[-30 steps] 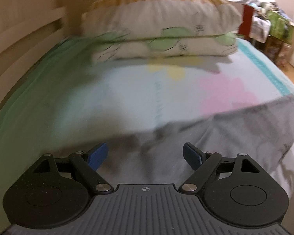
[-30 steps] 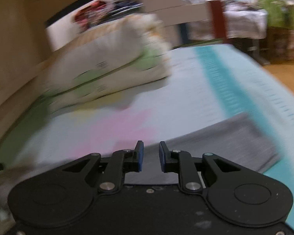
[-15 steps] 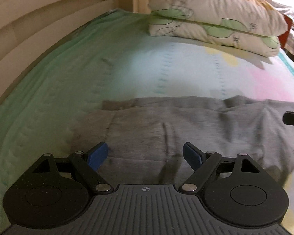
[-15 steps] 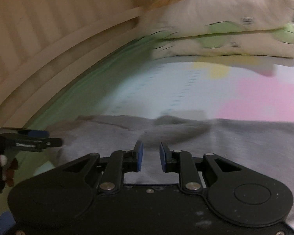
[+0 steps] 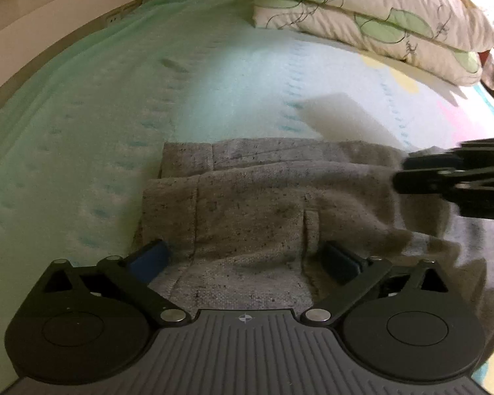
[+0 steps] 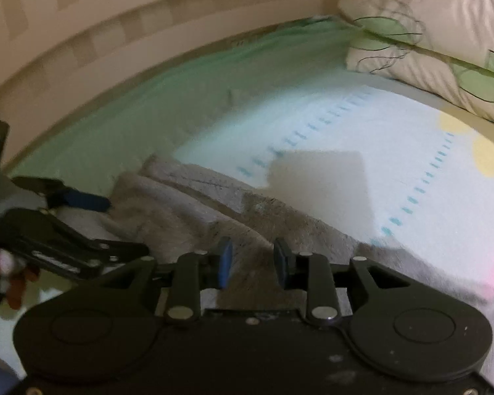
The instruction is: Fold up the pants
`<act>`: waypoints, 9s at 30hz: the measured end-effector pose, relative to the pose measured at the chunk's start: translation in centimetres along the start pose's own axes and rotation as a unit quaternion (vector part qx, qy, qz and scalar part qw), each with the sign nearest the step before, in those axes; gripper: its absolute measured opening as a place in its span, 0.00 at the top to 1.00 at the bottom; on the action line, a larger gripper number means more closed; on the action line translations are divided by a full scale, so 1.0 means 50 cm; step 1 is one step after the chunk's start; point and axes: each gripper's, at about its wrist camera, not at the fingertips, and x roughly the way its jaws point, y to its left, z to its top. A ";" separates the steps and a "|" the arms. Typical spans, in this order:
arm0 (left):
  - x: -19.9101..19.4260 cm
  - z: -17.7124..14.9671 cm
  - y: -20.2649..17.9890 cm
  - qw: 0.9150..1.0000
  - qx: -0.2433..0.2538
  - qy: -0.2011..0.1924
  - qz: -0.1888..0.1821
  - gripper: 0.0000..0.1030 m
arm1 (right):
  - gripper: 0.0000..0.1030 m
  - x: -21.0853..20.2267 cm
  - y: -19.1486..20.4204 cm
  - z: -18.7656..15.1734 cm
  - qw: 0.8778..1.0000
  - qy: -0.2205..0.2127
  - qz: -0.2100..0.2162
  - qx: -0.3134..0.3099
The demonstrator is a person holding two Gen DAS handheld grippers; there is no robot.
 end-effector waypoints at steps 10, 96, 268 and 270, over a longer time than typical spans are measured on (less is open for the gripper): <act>-0.108 -0.035 0.031 0.998 -0.019 -0.059 0.002 0.01 | 0.64 0.072 -0.009 0.018 0.997 0.033 0.045 -0.045; -0.076 -0.051 -0.358 0.995 0.078 -0.013 0.055 0.01 | 0.77 -0.398 0.022 -0.438 0.977 -0.110 -0.064 0.169; -0.132 -0.065 0.075 0.989 -0.131 -0.059 -0.035 0.13 | 0.65 -0.453 -0.283 -0.288 0.894 -0.045 -0.340 0.287; -0.147 -0.056 0.062 0.988 -0.126 -0.068 -0.053 0.13 | 0.64 -0.512 -0.287 -0.302 0.884 -0.054 -0.348 0.308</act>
